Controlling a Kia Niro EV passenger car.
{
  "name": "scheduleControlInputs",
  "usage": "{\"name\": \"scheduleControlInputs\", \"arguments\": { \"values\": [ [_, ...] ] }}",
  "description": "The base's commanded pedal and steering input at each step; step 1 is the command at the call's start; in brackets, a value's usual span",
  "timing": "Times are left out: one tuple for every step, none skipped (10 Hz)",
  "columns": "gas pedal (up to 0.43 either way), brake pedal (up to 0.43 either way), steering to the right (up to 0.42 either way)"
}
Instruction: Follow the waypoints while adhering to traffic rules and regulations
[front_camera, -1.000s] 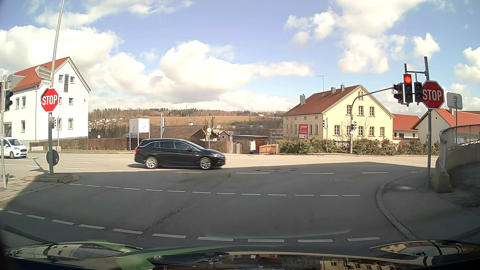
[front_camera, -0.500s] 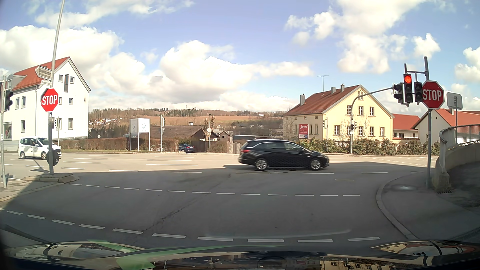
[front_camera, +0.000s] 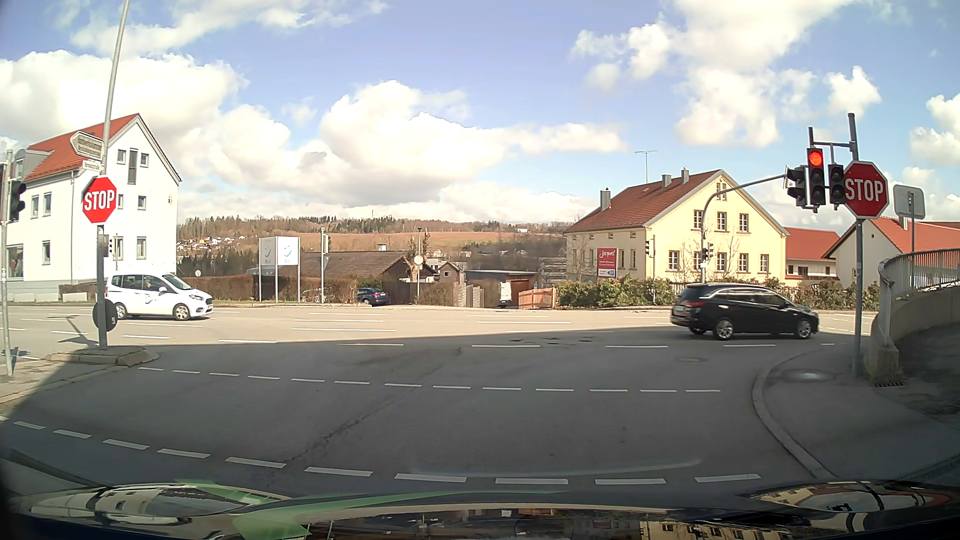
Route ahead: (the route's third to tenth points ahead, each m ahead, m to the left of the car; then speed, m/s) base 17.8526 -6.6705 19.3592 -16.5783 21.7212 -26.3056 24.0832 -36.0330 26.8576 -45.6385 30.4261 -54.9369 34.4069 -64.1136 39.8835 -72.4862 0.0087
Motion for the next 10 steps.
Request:
{"name": "scheduleControlInputs", "arguments": {
  "values": [
    [0.0,0.348,0.027],
    [0.0,0.354,0.027],
    [0.0,0.348,0.027],
    [0.0,0.348,0.027],
    [0.0,0.354,0.027],
    [0.0,0.354,0.027],
    [0.0,0.354,0.027],
    [0.0,0.354,0.027],
    [0.0,0.354,0.027],
    [0.0,0.348,0.027]
  ]
}}
